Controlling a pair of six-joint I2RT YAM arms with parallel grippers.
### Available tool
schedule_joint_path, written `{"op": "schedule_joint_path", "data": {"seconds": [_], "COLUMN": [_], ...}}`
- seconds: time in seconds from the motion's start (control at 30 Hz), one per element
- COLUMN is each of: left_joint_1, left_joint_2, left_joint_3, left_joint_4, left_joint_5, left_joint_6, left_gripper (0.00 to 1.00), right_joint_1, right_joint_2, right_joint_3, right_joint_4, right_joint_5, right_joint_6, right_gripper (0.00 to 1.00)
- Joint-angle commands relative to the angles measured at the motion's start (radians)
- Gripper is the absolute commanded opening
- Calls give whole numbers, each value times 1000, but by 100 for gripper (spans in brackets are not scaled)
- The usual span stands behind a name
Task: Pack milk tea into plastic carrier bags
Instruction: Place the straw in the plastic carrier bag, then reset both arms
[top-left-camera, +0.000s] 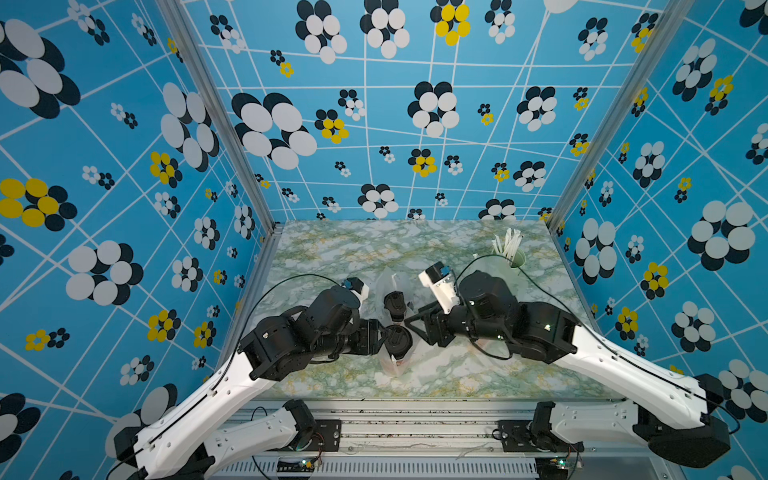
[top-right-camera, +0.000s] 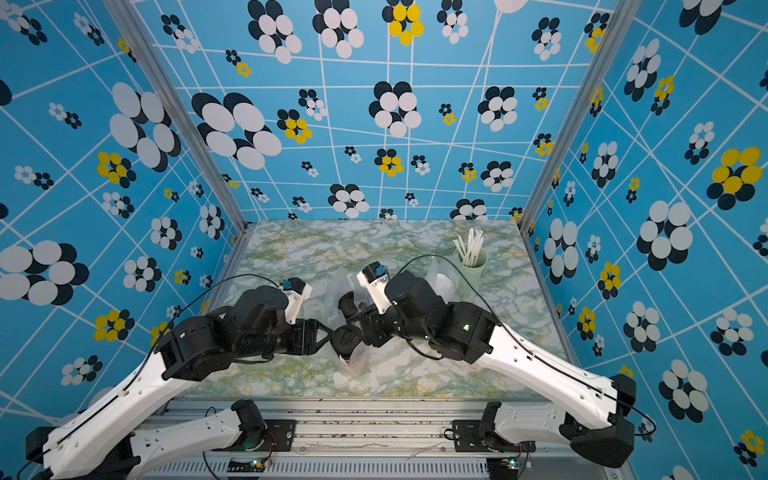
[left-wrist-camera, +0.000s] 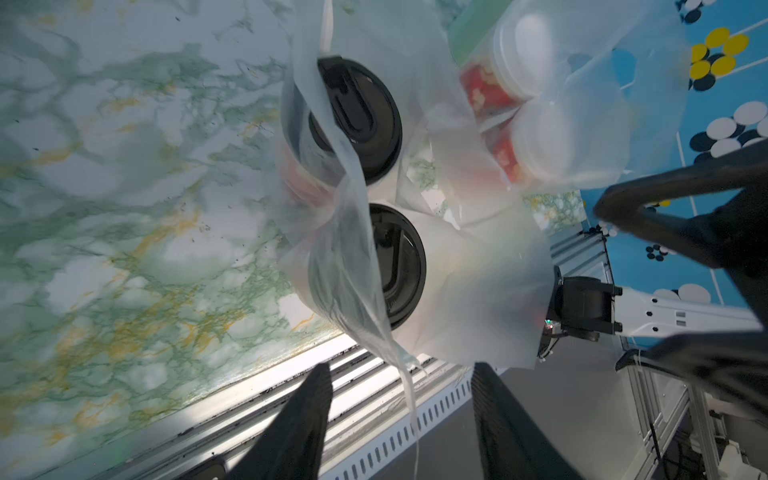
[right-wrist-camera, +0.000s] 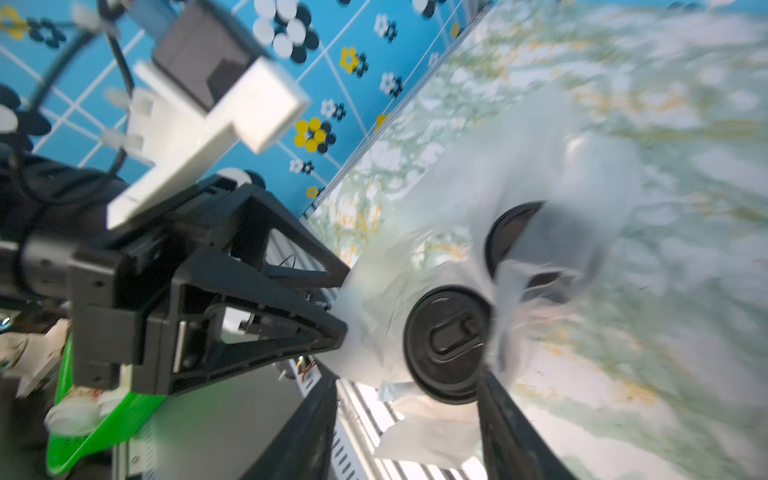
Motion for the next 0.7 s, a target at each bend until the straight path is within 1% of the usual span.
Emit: {"op": "schedule_joint_path", "data": {"seconds": [0.0, 0.1, 0.17, 0.2, 0.23, 0.27, 0.33, 0.4, 0.47, 0.5, 0.57, 0.6, 0.67], "left_joint_1": [113, 250, 328, 364, 404, 435, 503, 564, 627, 652, 667, 668, 667], "left_joint_2": [13, 39, 63, 77, 89, 100, 119, 129, 135, 135, 130, 126, 121], "left_joint_3": [47, 56, 62, 67, 68, 66, 50, 7, -61, -104, -184, -230, -319], "left_joint_4": [-19, 11, 28, 34, 42, 53, 88, 135, 201, 240, 328, 375, 472], "left_joint_5": [36, 78, 84, 82, 79, 83, 83, 68, 47, 16, -60, -124, -232], "left_joint_6": [111, 179, 224, 245, 261, 277, 305, 327, 329, 331, 329, 332, 334], "left_gripper": [67, 76, 83, 91, 97, 100, 99, 99, 99, 99, 99, 99, 99], "right_joint_1": [-137, -343, -492, -568, -643, -702, -822, -914, -954, -966, -975, -975, -982], "right_joint_2": [-33, -60, -79, -88, -100, -109, -124, -134, -147, -157, -171, -174, -171], "right_joint_3": [65, 81, 61, 49, 29, 8, -62, -153, -280, -355, -503, -583, -722], "right_joint_4": [-160, -201, -198, -193, -180, -164, -121, -56, 46, 123, 265, 366, 551], "right_joint_5": [131, 182, 193, 201, 196, 197, 206, 248, 327, 364, 424, 442, 449], "right_joint_6": [-85, -149, -178, -184, -189, -187, -185, -191, -209, -220, -259, -291, -338], "right_gripper": [62, 72, 86, 92, 99, 99, 99, 99, 99, 99, 99, 99, 99]}}
